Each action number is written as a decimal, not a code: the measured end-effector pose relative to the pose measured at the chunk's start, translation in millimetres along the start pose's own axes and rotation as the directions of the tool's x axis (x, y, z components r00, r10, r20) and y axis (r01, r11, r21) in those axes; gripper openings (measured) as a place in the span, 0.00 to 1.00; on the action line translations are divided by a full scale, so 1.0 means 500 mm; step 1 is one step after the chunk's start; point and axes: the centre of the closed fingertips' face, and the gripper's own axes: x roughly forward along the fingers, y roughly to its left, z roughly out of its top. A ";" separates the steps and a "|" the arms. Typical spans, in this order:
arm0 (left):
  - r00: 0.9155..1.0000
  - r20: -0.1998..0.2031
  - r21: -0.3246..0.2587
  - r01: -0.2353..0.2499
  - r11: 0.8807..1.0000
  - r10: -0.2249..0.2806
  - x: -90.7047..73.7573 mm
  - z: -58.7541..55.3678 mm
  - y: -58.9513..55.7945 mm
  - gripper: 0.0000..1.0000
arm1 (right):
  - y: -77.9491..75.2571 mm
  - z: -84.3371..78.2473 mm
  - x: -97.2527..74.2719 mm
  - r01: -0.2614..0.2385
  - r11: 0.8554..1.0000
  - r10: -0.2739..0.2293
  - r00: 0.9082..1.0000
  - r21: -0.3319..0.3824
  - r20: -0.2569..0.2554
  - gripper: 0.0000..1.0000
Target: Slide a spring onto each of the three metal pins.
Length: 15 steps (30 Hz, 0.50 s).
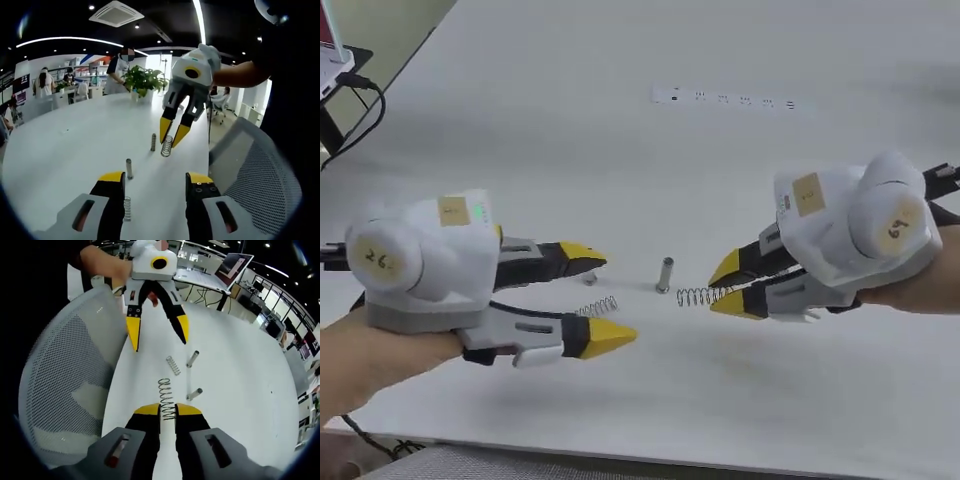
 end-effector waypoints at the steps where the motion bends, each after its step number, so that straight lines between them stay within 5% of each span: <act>1: 1.000 0.000 0.003 0.007 1.000 -0.007 0.006 0.002 -0.002 0.42 | 0.000 0.002 -0.001 0.001 1.000 -0.001 1.000 0.001 0.004 0.07; 15: 0.994 0.034 0.014 0.099 0.995 -0.099 0.068 0.035 -0.036 0.26 | 0.007 0.031 -0.009 -0.002 1.000 0.000 0.997 0.022 0.083 0.08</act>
